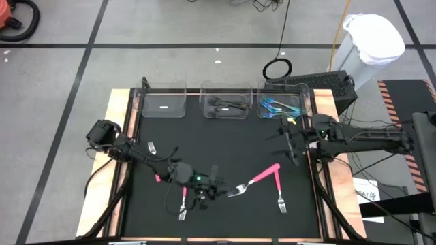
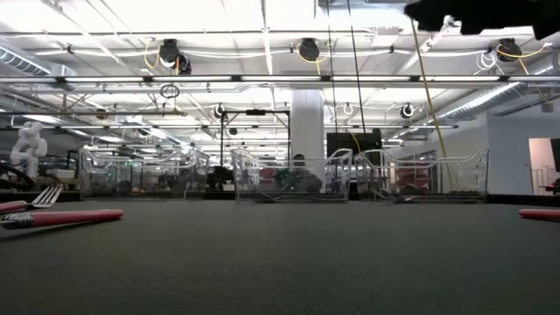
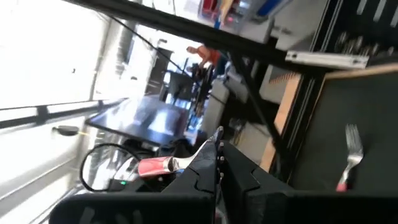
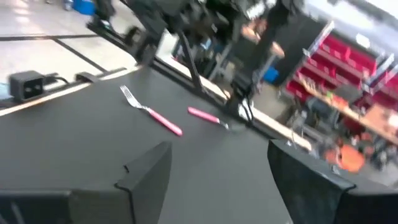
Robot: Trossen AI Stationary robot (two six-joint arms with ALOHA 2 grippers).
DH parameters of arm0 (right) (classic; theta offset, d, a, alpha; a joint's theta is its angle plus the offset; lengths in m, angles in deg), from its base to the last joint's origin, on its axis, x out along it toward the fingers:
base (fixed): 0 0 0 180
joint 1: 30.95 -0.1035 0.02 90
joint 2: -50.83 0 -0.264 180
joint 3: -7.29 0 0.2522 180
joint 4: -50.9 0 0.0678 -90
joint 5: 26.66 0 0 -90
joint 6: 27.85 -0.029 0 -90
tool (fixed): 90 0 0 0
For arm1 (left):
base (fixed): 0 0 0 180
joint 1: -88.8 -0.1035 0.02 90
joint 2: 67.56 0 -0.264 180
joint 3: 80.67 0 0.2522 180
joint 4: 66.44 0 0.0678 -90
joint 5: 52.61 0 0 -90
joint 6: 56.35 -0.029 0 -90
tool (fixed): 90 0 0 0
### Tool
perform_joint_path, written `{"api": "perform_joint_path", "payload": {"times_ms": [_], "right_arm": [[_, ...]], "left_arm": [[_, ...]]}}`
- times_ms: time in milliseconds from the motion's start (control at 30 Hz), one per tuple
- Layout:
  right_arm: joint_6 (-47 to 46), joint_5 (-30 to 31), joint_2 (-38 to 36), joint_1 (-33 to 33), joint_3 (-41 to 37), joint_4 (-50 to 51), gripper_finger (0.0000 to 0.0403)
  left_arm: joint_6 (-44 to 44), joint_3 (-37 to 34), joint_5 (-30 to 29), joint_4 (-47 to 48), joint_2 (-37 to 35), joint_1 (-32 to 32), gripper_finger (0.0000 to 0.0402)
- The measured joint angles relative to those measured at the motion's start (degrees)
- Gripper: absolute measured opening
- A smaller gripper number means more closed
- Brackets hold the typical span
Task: Sort silverware by color (type)
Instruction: Put the pink fork into the left transparent bin
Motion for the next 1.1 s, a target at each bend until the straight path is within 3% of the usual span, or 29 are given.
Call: {"api": "perform_joint_path", "payload": {"times_ms": [300, 567, 833, 1100], "right_arm": [[5.61, 0.35, -2.07, -7.61, 0.00, -1.40, 0.0262], [11.28, 14.72, -0.65, -15.53, 0.00, -3.29, 0.0262], [17.86, 24.74, 2.49, -22.72, 0.00, -3.85, 0.0257], [21.38, 28.55, 4.97, -28.42, 0.00, -8.02, 0.0212]], "left_arm": [[6.87, 0.00, 2.43, 0.34, 0.00, -2.11, 0.0001], [10.26, -0.01, 4.76, 3.37, 0.00, -3.66, 0.0001], [11.10, -0.02, 4.89, 3.76, 0.00, -3.77, 0.0001], [11.06, -0.04, 5.11, 5.25, 0.00, -3.77, 0.0001]]}}
